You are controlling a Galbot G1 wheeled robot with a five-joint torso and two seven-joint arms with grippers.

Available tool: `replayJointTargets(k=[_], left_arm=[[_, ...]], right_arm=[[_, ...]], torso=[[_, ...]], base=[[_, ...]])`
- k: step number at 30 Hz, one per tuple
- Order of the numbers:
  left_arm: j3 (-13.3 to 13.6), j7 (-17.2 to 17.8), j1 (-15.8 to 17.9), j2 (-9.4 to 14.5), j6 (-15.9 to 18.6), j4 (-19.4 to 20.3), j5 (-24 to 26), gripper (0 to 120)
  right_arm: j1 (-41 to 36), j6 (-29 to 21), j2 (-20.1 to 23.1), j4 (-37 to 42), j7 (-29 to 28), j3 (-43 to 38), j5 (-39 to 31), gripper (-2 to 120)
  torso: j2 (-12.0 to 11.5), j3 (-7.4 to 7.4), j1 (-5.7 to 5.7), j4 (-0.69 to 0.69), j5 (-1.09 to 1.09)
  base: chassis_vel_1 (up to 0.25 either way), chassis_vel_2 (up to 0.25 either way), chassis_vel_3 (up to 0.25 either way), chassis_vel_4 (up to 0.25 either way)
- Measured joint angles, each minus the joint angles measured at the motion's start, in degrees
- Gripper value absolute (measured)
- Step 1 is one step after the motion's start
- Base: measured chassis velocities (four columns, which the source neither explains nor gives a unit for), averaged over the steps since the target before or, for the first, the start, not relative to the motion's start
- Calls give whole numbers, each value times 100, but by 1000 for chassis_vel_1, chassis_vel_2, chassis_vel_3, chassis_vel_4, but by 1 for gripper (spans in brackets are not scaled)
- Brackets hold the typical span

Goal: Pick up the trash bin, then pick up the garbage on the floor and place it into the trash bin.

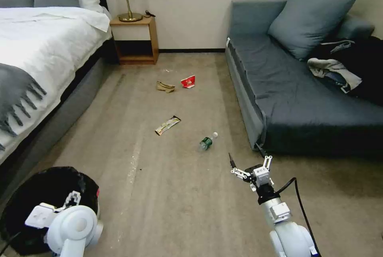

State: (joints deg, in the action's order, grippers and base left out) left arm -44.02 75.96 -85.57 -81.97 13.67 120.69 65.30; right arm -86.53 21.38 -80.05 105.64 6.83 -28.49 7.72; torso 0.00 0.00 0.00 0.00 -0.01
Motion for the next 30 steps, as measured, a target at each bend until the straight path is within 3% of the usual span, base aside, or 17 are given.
replayJointTargets(k=[8,12,18,26,30], left_arm=[[-30,36,28,42,-8,133,125,100],[-30,6,6,55,36,515,-23,100],[-79,24,-81,124,66,781,-87,100],[-189,57,-148,212,29,284,-105,100],[-163,158,-146,206,-51,-192,38,100]], right_arm=[[-8,35,-3,-15,-2,16,-36,100],[-33,81,-49,-16,5,48,-17,100],[-68,166,-60,-40,74,31,-11,100],[-75,252,-82,-116,122,23,-1,100],[-63,273,-97,-176,124,52,23,100]], torso=[[0,0,0,0,1],[0,0,0,0,1],[0,0,0,0,2],[0,0,0,0,2],[0,0,0,0,1]], base=[[0,0,0,0],[0,0,0,0],[0,0,0,0],[0,0,0,0],[0,0,0,0]])
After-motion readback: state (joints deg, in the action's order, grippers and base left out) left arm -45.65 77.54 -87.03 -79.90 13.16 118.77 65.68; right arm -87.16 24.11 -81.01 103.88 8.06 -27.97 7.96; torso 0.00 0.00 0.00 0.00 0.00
